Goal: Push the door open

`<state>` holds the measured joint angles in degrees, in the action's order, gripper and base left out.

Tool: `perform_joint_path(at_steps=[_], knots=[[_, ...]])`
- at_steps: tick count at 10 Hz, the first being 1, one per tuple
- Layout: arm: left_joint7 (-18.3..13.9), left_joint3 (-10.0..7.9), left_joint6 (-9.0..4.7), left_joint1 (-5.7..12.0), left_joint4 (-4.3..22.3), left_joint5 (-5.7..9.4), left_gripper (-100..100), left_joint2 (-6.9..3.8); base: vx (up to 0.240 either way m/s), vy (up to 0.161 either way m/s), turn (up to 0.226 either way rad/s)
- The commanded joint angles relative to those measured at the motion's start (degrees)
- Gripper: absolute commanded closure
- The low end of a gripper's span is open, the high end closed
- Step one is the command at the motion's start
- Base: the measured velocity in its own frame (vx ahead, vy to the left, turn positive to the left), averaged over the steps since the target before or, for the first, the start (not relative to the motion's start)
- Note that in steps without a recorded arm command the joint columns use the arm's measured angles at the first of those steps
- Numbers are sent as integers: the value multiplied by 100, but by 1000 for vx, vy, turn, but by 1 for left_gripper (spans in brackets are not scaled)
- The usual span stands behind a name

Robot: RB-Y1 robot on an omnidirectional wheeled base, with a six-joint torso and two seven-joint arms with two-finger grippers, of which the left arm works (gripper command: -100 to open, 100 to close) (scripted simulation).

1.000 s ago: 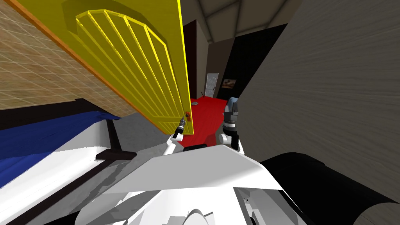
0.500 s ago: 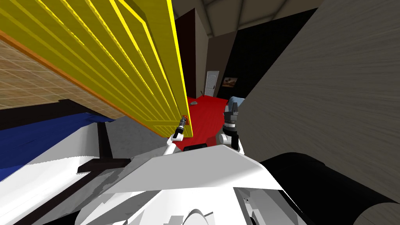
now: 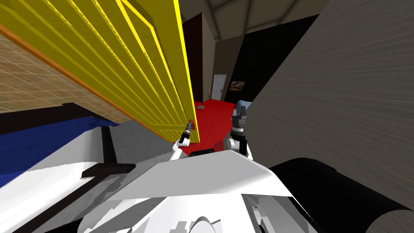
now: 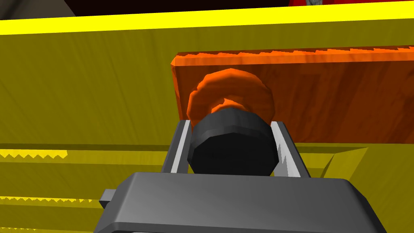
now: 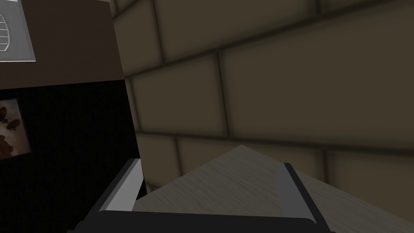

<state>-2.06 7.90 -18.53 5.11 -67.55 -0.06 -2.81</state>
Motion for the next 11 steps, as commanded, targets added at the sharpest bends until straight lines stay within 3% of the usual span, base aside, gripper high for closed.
perform_joint_path(at_steps=[1, 7, 8, 11], knots=[[0, -4, -11, 11, -12, 1, 100, -1, 0, 0, 0], [150, -376, 20, 61, 49, 32, 100, -129, 184, -32, 79], [166, -291, 78, -18, -58, 14, -100, -142, -33, -14, 83], [235, -270, 114, -62, -110, -7, -100, -47, -218, 15, 25]])
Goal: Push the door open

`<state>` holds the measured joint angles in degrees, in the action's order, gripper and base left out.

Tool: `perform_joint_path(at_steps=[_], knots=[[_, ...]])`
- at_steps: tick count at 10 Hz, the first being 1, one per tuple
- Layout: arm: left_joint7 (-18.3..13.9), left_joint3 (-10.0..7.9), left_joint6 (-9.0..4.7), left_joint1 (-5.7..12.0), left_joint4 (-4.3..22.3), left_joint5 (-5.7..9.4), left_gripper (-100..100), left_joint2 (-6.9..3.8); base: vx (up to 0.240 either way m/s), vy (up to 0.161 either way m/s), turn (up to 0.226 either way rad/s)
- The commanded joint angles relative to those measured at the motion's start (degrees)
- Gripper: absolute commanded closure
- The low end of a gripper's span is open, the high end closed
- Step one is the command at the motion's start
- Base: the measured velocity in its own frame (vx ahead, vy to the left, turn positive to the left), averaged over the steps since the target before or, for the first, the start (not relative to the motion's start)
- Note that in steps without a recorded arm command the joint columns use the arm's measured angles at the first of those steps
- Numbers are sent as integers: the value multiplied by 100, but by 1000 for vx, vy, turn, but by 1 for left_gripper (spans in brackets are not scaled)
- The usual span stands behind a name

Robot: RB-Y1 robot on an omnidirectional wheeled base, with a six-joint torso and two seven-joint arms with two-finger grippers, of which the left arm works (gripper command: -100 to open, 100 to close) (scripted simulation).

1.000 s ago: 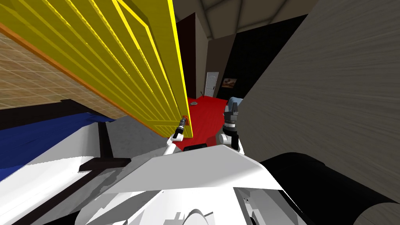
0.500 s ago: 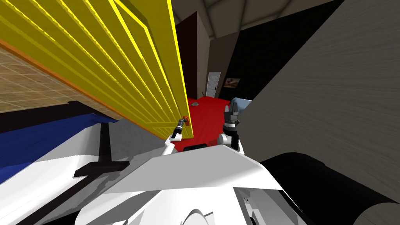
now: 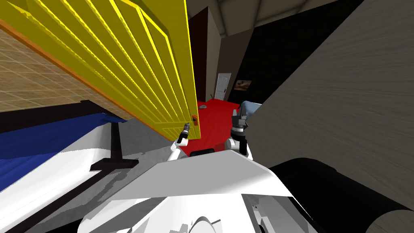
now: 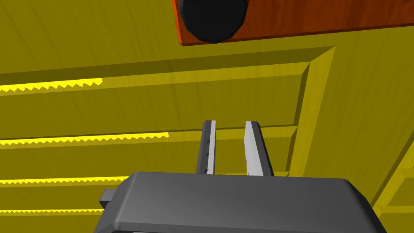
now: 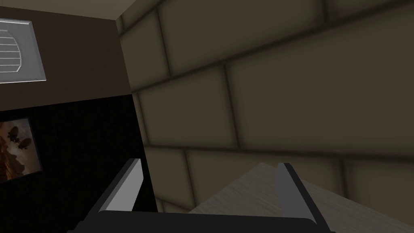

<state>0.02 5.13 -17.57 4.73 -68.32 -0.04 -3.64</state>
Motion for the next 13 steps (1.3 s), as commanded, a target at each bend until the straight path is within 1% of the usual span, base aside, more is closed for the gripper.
perform_joint_path(at_steps=[1, 4, 5, 6, 7, 9, 11, 13], knots=[[71, 20, 40, -51, -66, -22, -100, 149, -268, -26, 44], [144, 42, 78, -97, -122, -46, -100, 459, -198, -23, 42], [166, 49, 89, -110, -137, -52, -100, 592, -130, -45, 36], [159, 50, 67, -125, -131, -54, -100, 525, -56, -23, 7], [170, 30, 54, -111, -111, -53, -100, 366, 79, 10, -29], [176, 0, 32, -86, -79, -50, -100, 243, 230, 3, -26], [181, -28, 12, -63, -50, -47, -100, 215, 242, -27, -16], [188, -63, -13, -34, -14, -44, -100, 285, 213, -55, -20]])
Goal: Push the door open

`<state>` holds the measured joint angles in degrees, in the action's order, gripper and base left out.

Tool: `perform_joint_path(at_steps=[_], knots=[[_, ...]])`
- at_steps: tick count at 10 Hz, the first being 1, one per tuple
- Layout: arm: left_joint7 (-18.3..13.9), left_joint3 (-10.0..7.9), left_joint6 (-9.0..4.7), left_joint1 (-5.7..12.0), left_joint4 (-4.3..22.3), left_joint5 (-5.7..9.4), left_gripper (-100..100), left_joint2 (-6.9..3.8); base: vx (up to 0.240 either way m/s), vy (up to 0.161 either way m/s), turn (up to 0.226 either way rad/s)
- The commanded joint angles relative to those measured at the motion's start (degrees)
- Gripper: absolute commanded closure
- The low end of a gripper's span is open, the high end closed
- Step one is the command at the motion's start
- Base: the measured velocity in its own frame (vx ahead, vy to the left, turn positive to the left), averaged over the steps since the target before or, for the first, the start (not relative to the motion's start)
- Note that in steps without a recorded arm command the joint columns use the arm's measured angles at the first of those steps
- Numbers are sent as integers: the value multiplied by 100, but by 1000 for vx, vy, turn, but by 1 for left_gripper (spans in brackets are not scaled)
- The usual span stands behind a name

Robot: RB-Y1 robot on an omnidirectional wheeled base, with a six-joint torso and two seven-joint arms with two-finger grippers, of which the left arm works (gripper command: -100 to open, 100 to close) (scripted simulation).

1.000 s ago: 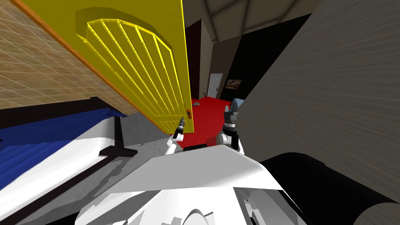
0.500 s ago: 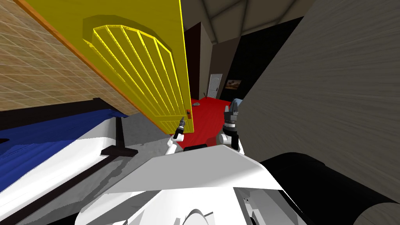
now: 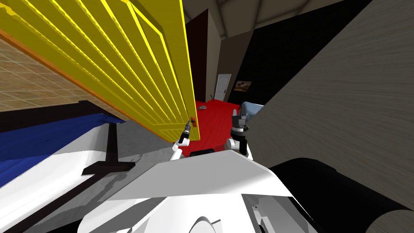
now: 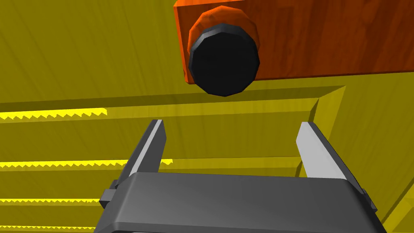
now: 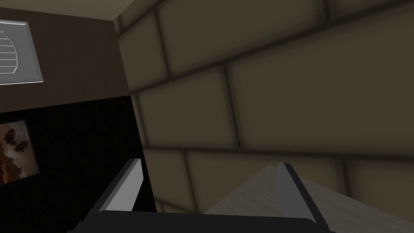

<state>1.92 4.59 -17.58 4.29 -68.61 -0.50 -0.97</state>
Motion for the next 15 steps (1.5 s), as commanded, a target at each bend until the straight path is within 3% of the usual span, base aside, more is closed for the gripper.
perform_joint_path(at_steps=[1, 3, 4, 5, 10, 11, 15], knots=[[1, -21, -21, 19, 28, 3, -100, 72, 193, -56, -14], [7, -47, -40, 41, 55, 6, -100, 262, 185, -50, -15], [4, -35, -27, 21, 23, 4, -100, 203, 71, -36, 2], [4, -35, -27, 21, 23, 4, 100, 203, -8, 6, 3], [4, -35, -27, 21, 23, 4, 100, 203, -14, 5, -4], [37, -146, 1, -1, 11, 24, 100, 53, 130, -65, 54], [79, -328, 24, -16, -29, 59, 100, -46, 168, -66, 73]])
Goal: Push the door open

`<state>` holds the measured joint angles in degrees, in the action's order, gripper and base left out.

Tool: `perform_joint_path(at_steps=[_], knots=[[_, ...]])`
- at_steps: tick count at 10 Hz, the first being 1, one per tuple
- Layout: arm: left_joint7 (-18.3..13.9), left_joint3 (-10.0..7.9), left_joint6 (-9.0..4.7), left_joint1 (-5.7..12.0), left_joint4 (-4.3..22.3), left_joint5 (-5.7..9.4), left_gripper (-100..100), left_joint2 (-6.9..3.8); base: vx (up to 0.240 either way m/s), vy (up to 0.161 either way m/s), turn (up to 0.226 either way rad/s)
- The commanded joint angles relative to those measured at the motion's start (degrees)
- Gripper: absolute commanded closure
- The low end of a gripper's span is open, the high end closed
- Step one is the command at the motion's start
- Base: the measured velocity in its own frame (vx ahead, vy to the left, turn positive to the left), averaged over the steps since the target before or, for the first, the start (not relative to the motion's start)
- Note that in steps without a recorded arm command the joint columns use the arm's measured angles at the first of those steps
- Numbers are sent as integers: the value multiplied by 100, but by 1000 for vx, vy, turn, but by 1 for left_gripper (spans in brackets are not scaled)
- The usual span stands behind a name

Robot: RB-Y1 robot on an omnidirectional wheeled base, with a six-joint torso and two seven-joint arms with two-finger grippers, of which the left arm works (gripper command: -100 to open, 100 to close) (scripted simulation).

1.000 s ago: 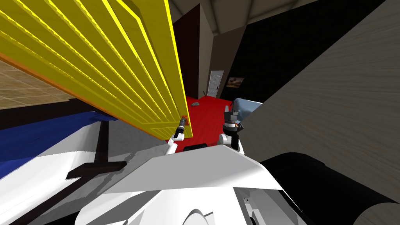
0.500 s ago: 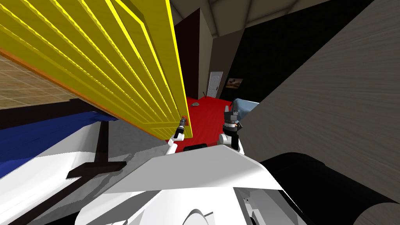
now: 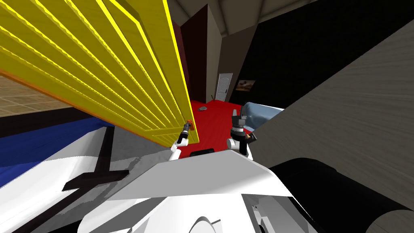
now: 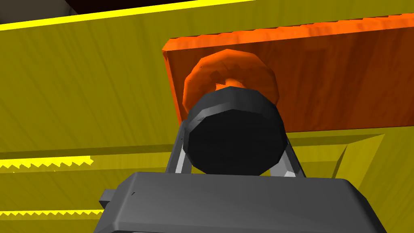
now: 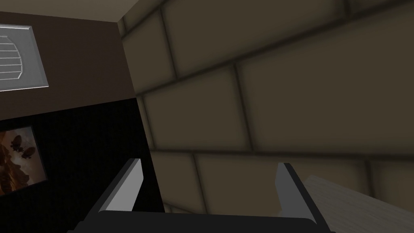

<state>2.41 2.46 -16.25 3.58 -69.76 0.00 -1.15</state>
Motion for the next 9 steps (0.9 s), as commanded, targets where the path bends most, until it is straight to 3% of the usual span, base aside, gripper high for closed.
perform_joint_path(at_steps=[1, 2, 3, 9], knots=[[46, -183, -100, 50, 71, 22, 100, -35, 162, -44, 103], [62, -253, -91, 44, 56, 36, 100, -27, 183, -44, 127], [112, 14, -77, -50, -30, 78, -100, -76, 73, -16, 255], [314, 672, -51, -353, -310, 239, -100, -141, -40, -5, 164]])
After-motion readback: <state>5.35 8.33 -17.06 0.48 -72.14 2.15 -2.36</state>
